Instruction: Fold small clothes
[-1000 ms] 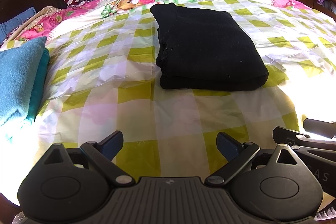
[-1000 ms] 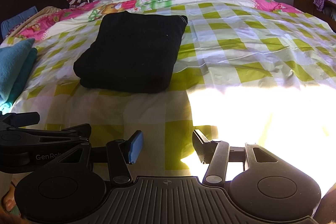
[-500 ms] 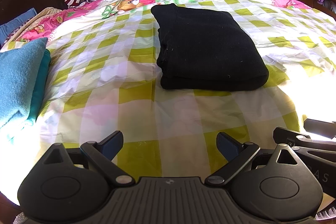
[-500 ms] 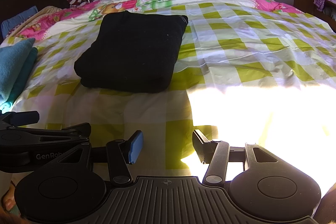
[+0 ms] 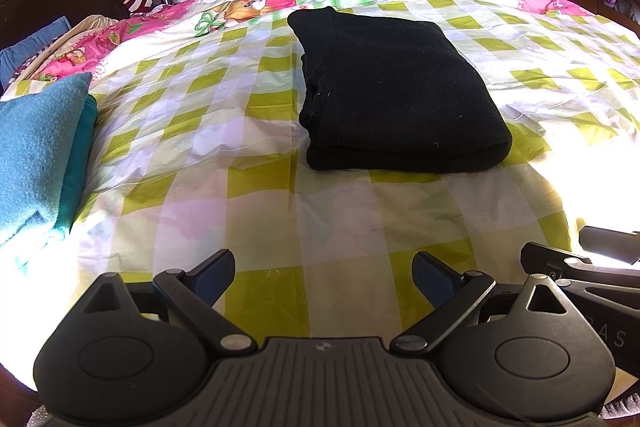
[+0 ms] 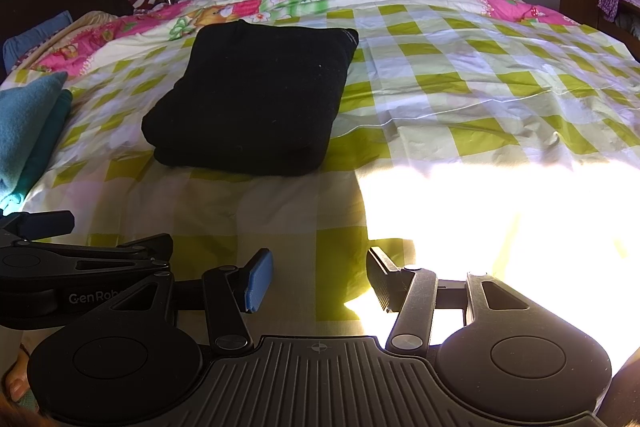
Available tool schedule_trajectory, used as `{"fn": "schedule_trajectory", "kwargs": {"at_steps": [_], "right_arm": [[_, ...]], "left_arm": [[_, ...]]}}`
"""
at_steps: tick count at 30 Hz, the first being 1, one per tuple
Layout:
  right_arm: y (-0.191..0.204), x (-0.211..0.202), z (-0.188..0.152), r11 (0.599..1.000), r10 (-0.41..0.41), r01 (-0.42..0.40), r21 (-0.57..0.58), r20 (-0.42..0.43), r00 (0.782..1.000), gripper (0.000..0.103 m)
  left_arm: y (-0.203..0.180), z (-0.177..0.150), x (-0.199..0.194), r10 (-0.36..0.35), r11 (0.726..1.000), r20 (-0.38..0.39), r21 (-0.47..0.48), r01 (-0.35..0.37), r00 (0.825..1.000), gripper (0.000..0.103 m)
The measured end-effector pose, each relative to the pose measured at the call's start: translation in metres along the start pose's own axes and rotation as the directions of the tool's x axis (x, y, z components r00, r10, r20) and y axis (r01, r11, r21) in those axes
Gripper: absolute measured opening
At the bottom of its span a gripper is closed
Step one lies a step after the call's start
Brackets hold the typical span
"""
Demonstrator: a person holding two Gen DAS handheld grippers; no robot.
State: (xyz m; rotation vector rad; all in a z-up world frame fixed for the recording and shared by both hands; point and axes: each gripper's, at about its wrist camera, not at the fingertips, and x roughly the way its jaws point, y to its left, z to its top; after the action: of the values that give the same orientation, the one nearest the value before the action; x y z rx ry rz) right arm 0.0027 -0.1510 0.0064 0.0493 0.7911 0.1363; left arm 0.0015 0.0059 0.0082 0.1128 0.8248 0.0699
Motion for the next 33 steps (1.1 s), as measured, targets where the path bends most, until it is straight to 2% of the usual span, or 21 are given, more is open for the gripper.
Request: {"fn": "schedule_trajectory", "kwargs": {"at_steps": [18,33], "right_arm": [[0.0003,-0.0049,-0.0006,1.0,-0.013,0.013,-0.004,0.025,1.0,0.053],[-0.0013,-0.0008,0.0001,1.0,-0.016,0.016,-0.002,0.002,1.0,0.055]], "left_arm": [[0.0009,-0.0007,0.0006,0.011,1.0,0.0,-0.001,-0.011,1.0,0.103],[-0.0018,-0.0013,0.0022,-0.002,1.0,-0.017,-0.003,0.002,1.0,0.103]]}}
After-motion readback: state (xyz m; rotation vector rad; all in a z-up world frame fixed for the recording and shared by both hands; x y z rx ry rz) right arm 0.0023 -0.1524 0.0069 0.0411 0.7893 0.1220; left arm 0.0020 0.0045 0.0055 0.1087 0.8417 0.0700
